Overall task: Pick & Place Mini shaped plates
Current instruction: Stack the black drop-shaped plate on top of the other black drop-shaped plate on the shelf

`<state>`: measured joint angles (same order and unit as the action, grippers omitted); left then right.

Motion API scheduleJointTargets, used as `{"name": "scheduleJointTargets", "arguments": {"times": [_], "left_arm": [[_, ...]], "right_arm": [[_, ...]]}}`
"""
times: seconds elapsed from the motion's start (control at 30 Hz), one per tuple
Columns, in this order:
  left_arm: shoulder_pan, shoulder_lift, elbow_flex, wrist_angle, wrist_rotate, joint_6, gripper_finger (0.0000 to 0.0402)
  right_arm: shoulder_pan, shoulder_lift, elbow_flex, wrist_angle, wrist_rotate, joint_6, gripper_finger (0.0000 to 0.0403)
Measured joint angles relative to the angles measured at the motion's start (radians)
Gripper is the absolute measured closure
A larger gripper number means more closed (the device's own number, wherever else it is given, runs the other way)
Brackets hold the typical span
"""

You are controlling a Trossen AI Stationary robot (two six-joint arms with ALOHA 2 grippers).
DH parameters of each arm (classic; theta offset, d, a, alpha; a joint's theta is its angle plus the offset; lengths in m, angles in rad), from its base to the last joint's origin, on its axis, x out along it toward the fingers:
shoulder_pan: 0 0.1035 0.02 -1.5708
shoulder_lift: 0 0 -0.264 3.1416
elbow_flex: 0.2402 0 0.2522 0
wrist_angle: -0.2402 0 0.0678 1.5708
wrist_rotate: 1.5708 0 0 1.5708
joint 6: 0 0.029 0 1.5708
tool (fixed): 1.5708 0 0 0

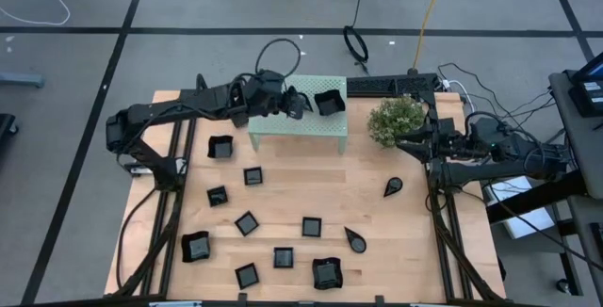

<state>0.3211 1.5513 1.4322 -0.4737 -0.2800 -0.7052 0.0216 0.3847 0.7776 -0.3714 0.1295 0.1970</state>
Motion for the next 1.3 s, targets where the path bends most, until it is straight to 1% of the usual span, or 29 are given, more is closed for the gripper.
{"name": "scheduleJointTargets", "arguments": {"times": [0.17,0.23,0.3,0.43,0.53,0.73,0.83,0.97,1.1,1.3], "left_arm": [[0.031,0.025,0.001,0.035,-0.01,-0.135,0.0392],[0.036,0.052,-0.001,0.044,-0.011,-0.171,0.039],[0.034,0.087,0.0,0.105,-0.009,-0.204,0.0394],[0.033,0.137,-0.001,0.147,-0.012,-0.296,0.0395],[0.034,0.14,-0.001,0.155,-0.058,-0.336,0.039],[0.034,0.14,-0.001,0.161,-0.142,-0.444,0.0395],[0.034,0.14,-0.001,0.16,-0.168,-0.519,0.039],[0.034,0.14,-0.001,0.158,-0.204,-0.581,0.0397],[0.034,0.14,-0.001,0.156,-0.216,-0.637,0.0392],[0.029,0.148,0.0,0.158,-0.216,-0.675,0.0394]], "right_arm": [[0.0,0.0,0.0,0.0,0.0,0.0,0.0298],[0.0,0.0,0.0,0.0,0.0,0.0,0.0298],[0.0,0.0,0.0,0.0,0.0,0.0,0.0298],[0.0,0.0,0.0,0.0,0.0,0.0,0.0298],[0.0,0.0,0.0,0.0,0.0,0.0,0.0298],[0.0,0.0,0.0,0.0,0.0,0.0,0.0298],[0.0,0.0,0.0,0.0,0.0,0.0,0.0298],[0.0,0.0,0.0,0.0,0.0,0.0,0.0298],[0.0,0.0,0.0,0.0,0.0,0.0,0.0298],[0.0,0.0,0.0,0.0,0.0,0.0,0.0298]]}}
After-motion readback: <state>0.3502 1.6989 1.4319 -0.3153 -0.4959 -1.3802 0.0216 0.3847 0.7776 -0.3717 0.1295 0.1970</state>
